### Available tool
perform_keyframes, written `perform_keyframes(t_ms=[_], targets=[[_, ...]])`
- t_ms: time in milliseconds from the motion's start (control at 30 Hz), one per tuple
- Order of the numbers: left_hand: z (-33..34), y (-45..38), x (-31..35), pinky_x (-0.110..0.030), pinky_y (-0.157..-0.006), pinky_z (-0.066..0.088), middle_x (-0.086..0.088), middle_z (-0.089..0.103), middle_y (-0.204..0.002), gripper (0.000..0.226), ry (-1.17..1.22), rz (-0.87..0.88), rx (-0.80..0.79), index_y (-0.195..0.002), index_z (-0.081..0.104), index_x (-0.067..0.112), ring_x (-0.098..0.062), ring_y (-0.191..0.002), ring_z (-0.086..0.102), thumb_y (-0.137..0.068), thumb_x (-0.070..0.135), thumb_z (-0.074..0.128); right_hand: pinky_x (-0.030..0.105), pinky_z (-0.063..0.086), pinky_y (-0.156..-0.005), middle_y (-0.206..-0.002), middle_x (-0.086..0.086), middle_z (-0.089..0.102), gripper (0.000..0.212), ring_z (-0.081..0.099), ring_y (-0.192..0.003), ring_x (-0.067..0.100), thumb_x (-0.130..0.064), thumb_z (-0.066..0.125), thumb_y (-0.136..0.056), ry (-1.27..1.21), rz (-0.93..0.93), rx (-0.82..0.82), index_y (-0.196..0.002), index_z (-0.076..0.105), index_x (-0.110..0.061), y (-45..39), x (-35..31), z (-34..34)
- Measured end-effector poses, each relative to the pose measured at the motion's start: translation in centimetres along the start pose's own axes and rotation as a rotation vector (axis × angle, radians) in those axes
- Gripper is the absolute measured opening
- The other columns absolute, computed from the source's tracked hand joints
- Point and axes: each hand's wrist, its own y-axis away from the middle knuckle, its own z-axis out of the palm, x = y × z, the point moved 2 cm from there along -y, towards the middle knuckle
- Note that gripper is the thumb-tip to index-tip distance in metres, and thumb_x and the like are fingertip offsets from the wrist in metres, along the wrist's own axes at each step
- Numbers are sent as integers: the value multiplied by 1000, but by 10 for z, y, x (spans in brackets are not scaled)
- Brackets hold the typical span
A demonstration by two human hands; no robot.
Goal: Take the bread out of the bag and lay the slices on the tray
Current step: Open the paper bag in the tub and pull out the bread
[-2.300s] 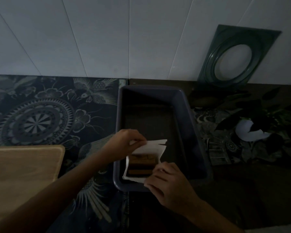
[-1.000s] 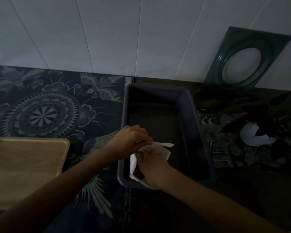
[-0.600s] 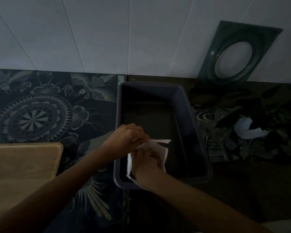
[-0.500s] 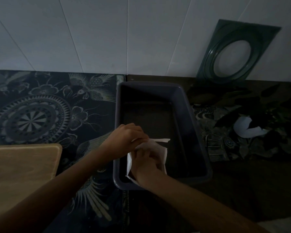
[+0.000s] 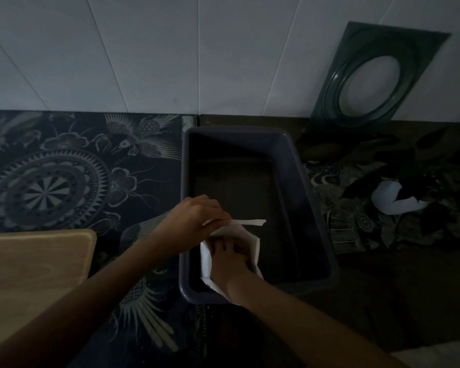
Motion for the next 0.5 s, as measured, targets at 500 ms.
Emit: perform_keyframes(t_ms=[500], targets=[[6,2,0,-34,-72,56,6,73,-98,24,25,-10,-12,-106,77,20,-11,-87,63,-97,31,58,55,15,-123,-166,20,14,69,19,-151,41,-20,44,-106,-202,-45,114,-161,3,-14,1,13,9]])
